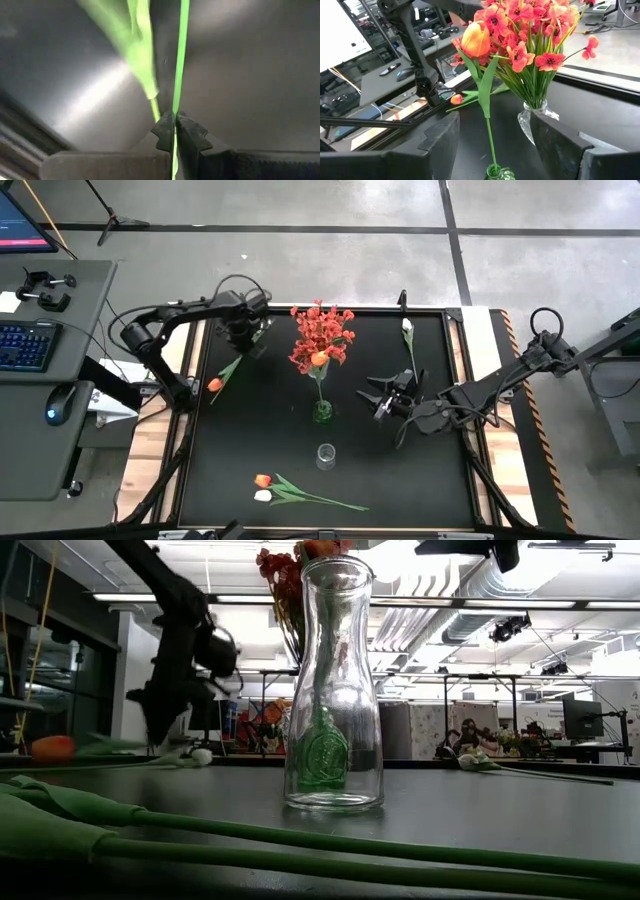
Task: Sort flowers into vase by color
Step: Put the top orange tulip into the green flower vase
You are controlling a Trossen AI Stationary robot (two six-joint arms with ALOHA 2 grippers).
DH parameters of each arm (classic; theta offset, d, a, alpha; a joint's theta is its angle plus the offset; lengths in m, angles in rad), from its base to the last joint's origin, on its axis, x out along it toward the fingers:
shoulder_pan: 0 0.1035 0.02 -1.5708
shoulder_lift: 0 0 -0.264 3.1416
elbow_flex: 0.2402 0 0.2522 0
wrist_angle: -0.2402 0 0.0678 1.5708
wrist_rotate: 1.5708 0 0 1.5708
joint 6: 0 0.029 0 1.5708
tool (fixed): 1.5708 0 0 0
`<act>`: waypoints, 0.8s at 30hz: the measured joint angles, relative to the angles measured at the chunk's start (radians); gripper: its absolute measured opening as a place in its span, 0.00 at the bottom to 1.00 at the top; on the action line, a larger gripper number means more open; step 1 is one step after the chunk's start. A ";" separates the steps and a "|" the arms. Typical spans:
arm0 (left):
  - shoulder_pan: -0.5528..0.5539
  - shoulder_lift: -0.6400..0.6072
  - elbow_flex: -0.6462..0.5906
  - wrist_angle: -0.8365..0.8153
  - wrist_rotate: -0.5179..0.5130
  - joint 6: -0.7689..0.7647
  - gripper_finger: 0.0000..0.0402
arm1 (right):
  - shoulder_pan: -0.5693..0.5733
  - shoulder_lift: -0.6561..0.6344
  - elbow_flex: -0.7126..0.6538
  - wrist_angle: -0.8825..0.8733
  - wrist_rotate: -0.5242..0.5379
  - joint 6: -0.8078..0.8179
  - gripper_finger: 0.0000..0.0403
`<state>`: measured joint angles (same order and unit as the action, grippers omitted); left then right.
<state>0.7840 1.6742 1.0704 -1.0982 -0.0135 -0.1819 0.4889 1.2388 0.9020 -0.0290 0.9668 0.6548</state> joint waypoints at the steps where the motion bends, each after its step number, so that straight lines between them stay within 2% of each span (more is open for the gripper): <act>1: 0.001 -0.013 0.023 -0.014 -0.001 0.001 0.00 | 0.000 0.000 0.000 -0.002 0.000 -0.001 0.58; 4: 0.001 -0.062 0.082 -0.037 0.008 0.005 0.00 | 0.000 0.000 0.000 -0.009 0.000 -0.006 0.58; 10: -0.001 -0.159 0.163 -0.073 0.096 0.022 0.00 | 0.000 0.000 0.000 -0.015 -0.001 -0.008 0.58; 15: -0.005 -0.285 0.199 -0.073 0.082 0.011 0.00 | 0.000 0.000 0.000 -0.012 0.028 -0.046 0.58; 20: 0.003 -0.431 0.259 0.039 0.072 -0.052 0.00 | -0.005 0.000 0.000 0.006 0.074 -0.088 0.58; 24: -0.021 -0.552 0.294 0.280 0.157 -0.111 0.00 | -0.019 0.000 0.000 0.088 0.071 -0.164 0.58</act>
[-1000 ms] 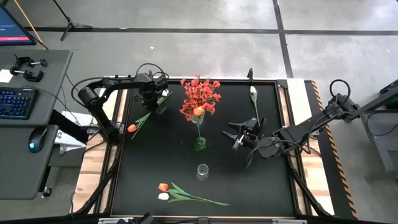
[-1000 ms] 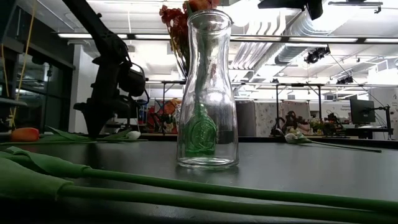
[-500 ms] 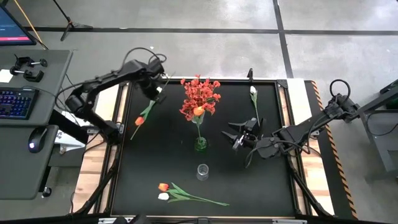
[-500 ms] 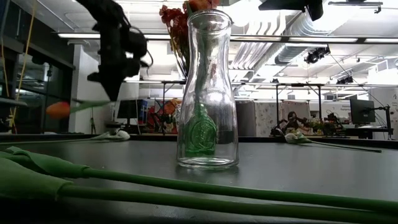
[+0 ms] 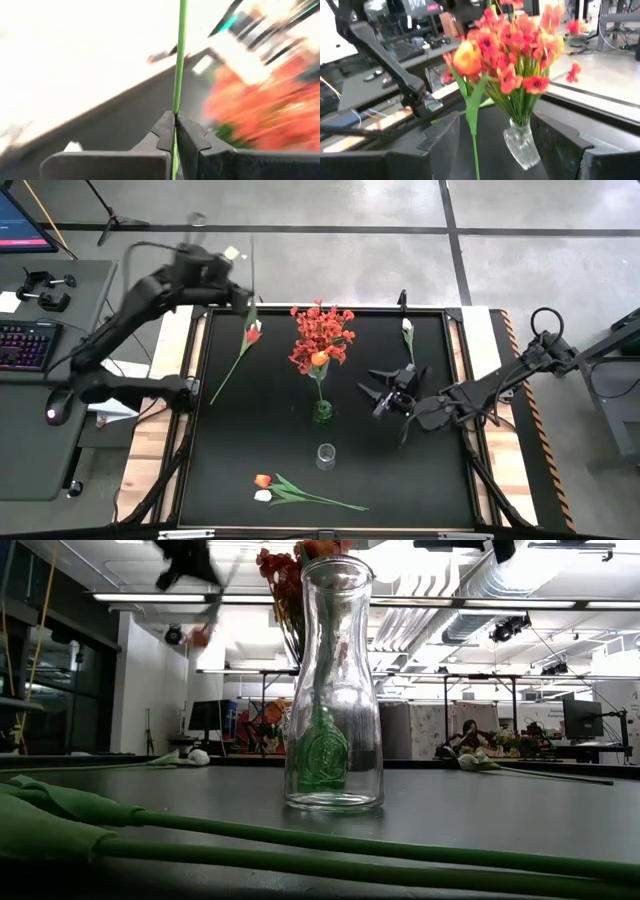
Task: Sort flowers into vase by color
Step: Put the top orange tulip into the green flower vase
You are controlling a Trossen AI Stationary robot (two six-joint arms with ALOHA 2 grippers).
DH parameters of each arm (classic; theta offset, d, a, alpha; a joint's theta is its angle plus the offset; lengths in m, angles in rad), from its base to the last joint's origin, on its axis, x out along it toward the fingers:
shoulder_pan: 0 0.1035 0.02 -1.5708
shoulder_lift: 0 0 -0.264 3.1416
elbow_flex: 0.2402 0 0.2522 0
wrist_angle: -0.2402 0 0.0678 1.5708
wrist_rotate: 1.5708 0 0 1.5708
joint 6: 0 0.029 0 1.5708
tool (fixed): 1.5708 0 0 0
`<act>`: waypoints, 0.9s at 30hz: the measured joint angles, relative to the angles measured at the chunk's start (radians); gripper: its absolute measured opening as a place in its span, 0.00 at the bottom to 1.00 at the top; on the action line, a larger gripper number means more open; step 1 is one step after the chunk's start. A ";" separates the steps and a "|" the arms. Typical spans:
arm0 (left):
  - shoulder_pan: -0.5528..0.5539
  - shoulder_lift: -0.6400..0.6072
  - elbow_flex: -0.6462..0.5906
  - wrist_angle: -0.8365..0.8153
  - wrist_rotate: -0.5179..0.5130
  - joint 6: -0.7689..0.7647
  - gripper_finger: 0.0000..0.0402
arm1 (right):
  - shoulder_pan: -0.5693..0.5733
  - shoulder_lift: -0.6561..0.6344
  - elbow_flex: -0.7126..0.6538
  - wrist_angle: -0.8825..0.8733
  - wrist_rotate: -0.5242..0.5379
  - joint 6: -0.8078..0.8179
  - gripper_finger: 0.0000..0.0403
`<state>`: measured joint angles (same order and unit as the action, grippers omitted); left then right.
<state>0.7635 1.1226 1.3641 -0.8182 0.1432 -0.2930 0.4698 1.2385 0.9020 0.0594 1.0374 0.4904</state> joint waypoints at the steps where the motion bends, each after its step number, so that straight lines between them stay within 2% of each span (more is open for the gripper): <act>1: -0.010 -0.030 0.003 0.072 0.029 -0.021 0.00 | -0.003 0.000 0.000 0.029 -0.004 -0.028 0.58; 4: -0.055 -0.123 0.004 0.274 0.113 -0.075 0.00 | -0.007 -0.001 0.000 0.126 -0.034 -0.136 0.58; 8: -0.149 -0.216 0.005 0.501 0.170 -0.137 0.00 | -0.007 -0.001 0.000 0.291 -0.091 -0.271 0.58; 11: -0.237 -0.245 0.006 0.604 0.174 -0.274 0.00 | -0.007 -0.002 0.003 0.463 -0.186 -0.429 0.58; 13: -0.304 -0.244 0.007 0.622 0.174 -0.383 0.00 | -0.007 -0.002 0.042 0.471 -0.253 -0.584 0.58; 17: -0.456 -0.178 0.005 0.603 0.163 -0.527 0.00 | -0.019 0.007 0.193 0.264 -0.271 -0.806 0.58; 21: -0.600 -0.074 0.003 0.619 0.140 -0.619 0.00 | -0.044 0.049 0.367 0.030 -0.265 -0.932 0.58; 27: -0.723 0.066 0.003 0.773 0.185 -0.808 0.00 | -0.044 0.178 0.630 -0.343 -0.251 -1.208 0.58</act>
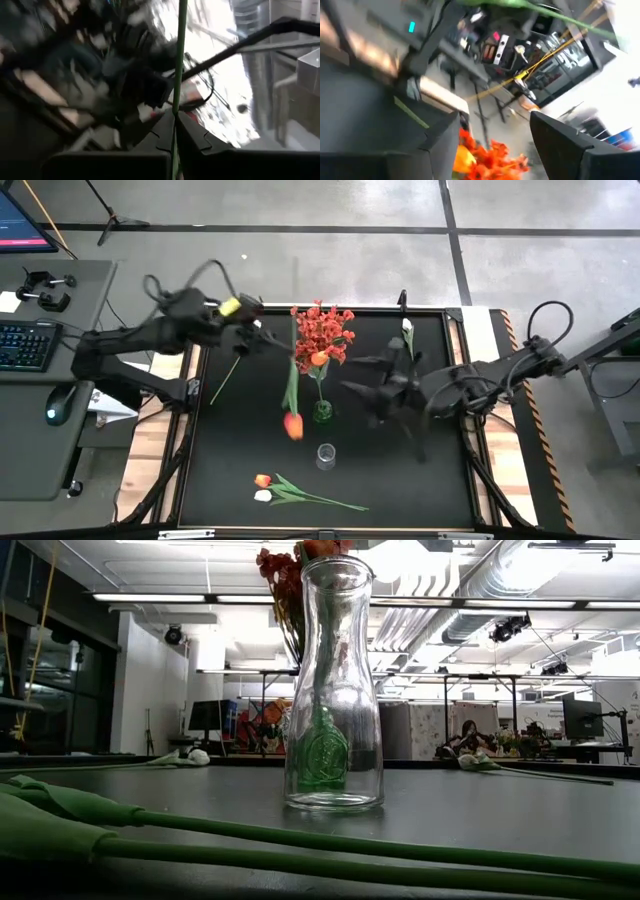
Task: Sort flowers into vase by color
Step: Put the top orange tulip into the green flower vase
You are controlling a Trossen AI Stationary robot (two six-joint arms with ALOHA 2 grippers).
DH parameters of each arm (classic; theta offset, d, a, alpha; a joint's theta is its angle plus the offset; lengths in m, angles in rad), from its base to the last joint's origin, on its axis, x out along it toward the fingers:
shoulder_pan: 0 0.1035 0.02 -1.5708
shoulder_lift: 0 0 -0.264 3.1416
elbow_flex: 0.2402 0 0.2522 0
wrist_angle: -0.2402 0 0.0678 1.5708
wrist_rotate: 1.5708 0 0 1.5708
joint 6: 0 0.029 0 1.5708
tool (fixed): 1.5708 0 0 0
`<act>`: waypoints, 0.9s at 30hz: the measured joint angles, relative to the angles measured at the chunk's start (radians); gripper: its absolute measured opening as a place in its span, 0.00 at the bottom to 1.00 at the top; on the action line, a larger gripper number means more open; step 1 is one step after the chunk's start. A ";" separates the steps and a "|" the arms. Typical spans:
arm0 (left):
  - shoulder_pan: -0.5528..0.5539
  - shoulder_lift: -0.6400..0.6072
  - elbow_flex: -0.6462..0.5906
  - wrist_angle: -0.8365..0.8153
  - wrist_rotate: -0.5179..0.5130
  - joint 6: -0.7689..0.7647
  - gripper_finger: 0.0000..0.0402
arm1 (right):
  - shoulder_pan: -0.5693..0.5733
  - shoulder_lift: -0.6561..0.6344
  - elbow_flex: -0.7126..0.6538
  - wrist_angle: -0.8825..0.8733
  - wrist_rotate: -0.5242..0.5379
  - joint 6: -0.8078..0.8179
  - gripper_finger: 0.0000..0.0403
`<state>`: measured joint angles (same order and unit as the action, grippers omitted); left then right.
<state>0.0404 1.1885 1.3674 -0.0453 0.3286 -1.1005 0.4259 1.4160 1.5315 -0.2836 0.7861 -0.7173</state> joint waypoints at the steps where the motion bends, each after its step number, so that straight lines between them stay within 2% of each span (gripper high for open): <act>1: -0.014 0.016 0.000 0.007 0.014 -0.027 0.00 | 0.000 0.024 0.039 -0.036 0.006 -0.037 0.58; 9: -0.087 0.080 0.000 -0.002 0.035 -0.123 0.00 | 0.036 0.184 0.271 -0.079 0.137 -0.365 0.58; 13: -0.089 0.072 0.000 -0.075 -0.033 -0.125 0.00 | 0.065 0.232 0.338 -0.064 0.157 -0.484 0.58; 17: -0.089 0.074 0.000 -0.116 -0.071 -0.145 0.00 | 0.082 0.276 0.353 -0.034 0.171 -0.639 0.58; 22: -0.109 0.076 0.000 -0.124 -0.052 -0.179 0.00 | 0.064 0.309 0.352 -0.068 0.178 -0.709 0.58; 27: -0.138 0.076 0.000 -0.168 -0.052 -0.182 0.00 | 0.066 0.326 0.352 -0.006 0.179 -0.767 0.57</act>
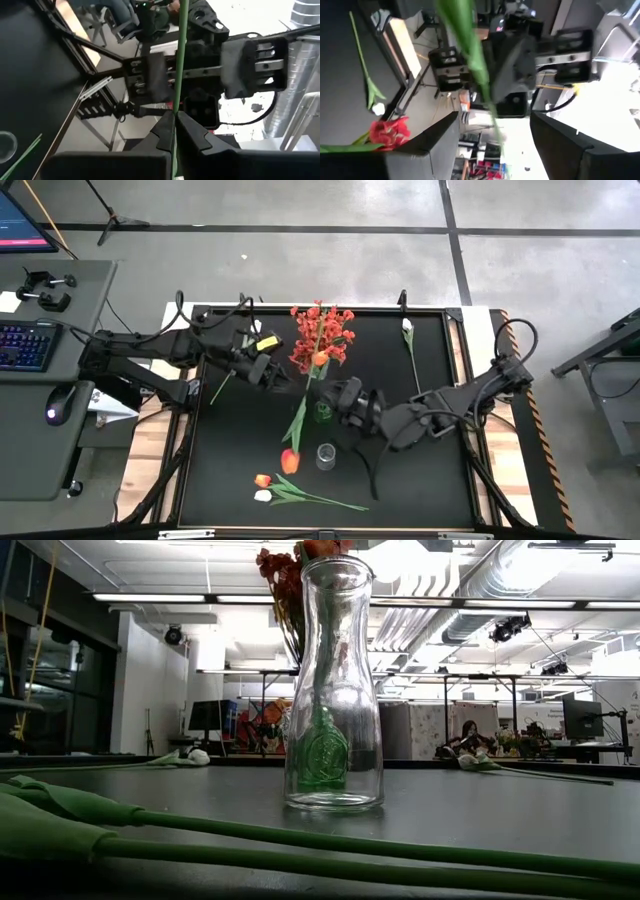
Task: Sort flowers into vase by color
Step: Put the top orange tulip into the green flower vase
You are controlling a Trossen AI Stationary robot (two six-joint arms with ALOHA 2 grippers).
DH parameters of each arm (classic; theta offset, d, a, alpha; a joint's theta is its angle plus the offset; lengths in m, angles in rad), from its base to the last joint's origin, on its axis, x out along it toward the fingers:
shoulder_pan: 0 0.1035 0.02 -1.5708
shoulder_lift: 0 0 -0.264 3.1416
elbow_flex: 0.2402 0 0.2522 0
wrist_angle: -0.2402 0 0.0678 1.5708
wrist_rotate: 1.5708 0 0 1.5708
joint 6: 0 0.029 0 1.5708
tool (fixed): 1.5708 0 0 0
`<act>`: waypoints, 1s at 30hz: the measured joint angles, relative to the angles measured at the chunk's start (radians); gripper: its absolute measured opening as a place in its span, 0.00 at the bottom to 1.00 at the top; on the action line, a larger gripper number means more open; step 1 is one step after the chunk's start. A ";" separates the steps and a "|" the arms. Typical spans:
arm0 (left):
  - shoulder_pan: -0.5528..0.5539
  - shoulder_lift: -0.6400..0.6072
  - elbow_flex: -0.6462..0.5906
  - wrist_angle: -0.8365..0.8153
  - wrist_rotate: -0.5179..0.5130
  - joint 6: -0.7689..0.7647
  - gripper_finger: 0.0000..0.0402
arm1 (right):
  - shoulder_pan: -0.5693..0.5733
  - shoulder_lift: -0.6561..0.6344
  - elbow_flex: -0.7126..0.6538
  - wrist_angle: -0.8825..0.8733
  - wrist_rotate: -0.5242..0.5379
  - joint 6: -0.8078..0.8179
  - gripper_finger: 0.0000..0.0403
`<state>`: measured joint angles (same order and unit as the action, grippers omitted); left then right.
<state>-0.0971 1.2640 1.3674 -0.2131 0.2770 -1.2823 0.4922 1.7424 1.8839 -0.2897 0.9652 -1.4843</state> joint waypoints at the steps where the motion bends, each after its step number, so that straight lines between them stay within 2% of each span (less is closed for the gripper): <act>1: -0.006 0.000 0.000 -0.002 0.000 0.000 0.00 | 0.000 0.000 0.000 0.012 0.000 -0.011 0.56; 6: -0.018 0.000 0.000 -0.001 -0.007 0.000 0.00 | -0.017 0.001 0.000 0.017 -0.009 -0.006 0.47; 12: -0.018 0.000 0.000 -0.001 -0.009 0.000 0.00 | -0.047 0.001 0.000 -0.021 -0.070 0.071 0.35; 24: -0.014 0.000 0.000 -0.030 -0.020 0.006 0.00 | -0.066 0.028 0.000 -0.035 -0.109 0.091 0.29; 30: -0.008 0.000 0.000 -0.031 -0.022 0.020 0.00 | -0.067 0.029 0.000 -0.020 -0.088 0.092 0.12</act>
<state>-0.1047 1.2644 1.3674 -0.2436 0.2554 -1.2624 0.4255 1.7714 1.8835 -0.3095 0.8769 -1.3927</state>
